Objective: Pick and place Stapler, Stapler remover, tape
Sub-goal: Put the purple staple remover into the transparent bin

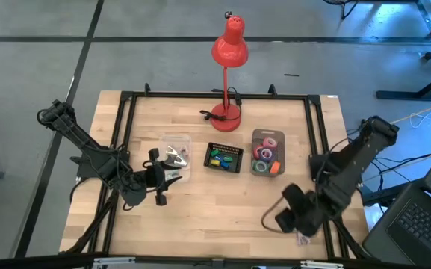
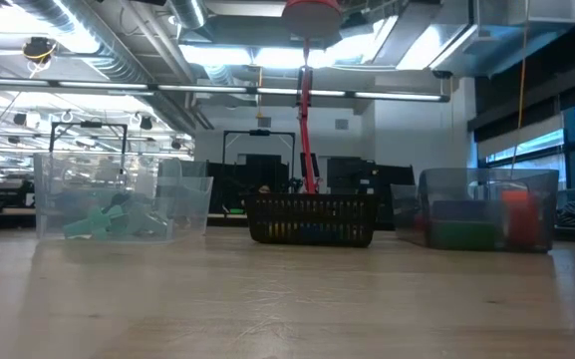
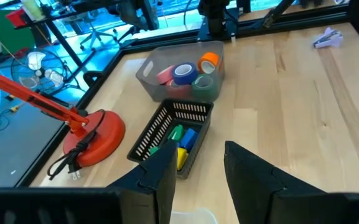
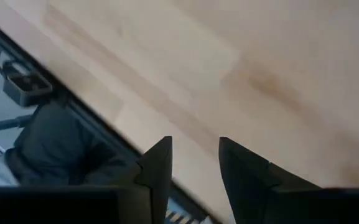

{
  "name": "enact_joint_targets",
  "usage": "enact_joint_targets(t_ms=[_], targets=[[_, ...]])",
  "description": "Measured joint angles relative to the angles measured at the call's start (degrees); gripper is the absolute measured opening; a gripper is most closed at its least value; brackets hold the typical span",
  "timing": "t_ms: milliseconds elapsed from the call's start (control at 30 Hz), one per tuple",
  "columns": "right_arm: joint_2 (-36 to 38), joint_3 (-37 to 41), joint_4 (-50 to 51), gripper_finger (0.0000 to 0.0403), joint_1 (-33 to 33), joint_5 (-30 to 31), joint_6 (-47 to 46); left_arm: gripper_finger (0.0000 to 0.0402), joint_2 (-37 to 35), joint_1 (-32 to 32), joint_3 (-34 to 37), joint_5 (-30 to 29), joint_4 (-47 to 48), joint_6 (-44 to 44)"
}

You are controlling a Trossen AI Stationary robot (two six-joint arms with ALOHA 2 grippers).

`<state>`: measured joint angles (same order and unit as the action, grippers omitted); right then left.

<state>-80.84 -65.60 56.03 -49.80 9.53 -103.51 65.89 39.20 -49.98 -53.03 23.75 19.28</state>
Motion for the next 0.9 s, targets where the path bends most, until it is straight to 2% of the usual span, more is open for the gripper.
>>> enact_joint_targets(t_ms=[200, 400, 667, 900], targets=[[-5.2, 0.0, -2.1, 0.0133, -7.9, -3.1, -15.0, 0.0125, 0.0, 0.0, 0.0, -1.8, 0.0, -0.2], [-10.4, 0.0, -3.4, 0.0133, -11.4, -7.2, -25.3, 0.0125, 0.0, 0.0, 0.0, -2.6, 0.0, -1.7], [-16.4, 0.0, -13.2, 0.0133, -12.6, -9.2, -30.1, 0.0125, 0.0, 0.0, 0.0, -2.6, 0.1, -3.1], [-19.3, 0.0, -10.7, 0.0133, -12.6, -11.7, -32.2, 0.0125, 0.0, 0.0, 0.0, -2.6, 0.1, -3.2]])
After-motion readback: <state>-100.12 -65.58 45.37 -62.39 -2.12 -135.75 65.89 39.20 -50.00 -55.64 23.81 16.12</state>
